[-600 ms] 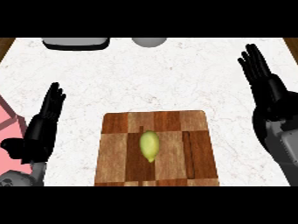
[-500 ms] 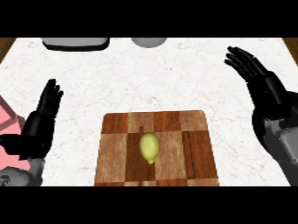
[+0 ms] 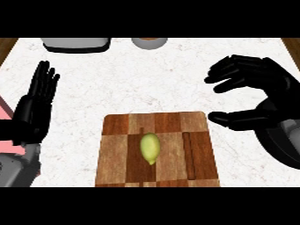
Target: Pick the lemon from the cutting board and place it in the pot
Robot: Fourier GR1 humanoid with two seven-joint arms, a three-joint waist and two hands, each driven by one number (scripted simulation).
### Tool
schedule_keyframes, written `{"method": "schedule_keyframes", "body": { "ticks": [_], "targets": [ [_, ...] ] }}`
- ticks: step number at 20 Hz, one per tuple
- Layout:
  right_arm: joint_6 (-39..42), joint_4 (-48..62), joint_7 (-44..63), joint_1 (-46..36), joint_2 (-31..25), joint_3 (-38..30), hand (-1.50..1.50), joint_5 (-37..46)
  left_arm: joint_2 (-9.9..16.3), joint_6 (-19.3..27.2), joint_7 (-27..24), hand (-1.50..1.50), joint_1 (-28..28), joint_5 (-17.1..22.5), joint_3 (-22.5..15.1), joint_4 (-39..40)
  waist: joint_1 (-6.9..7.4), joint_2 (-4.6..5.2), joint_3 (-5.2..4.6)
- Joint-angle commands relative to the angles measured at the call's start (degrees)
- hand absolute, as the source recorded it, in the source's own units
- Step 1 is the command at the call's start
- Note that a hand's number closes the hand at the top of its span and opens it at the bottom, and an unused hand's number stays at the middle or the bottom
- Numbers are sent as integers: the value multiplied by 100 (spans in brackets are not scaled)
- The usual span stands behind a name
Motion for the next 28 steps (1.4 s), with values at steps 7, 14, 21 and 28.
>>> {"method": "schedule_keyframes", "body": {
  "ticks": [7,14,21,28],
  "targets": [
    [-1248,185,-2749,1113,-259,701,-150,2535,136,-284,353,0,-171,218,328,-116,-33,13,2],
    [-1553,-1018,-505,1554,-316,1342,-150,4509,93,-206,345,0,-204,25,426,-4,-121,-35,-14],
    [-1017,-1762,843,2074,119,1871,-150,6055,-221,-512,183,0,-257,-27,549,282,-69,1,-8],
    [-670,-986,1490,2001,1074,2236,-150,7004,-151,-839,225,0,-402,-155,896,559,-38,21,-5]
  ]
}}
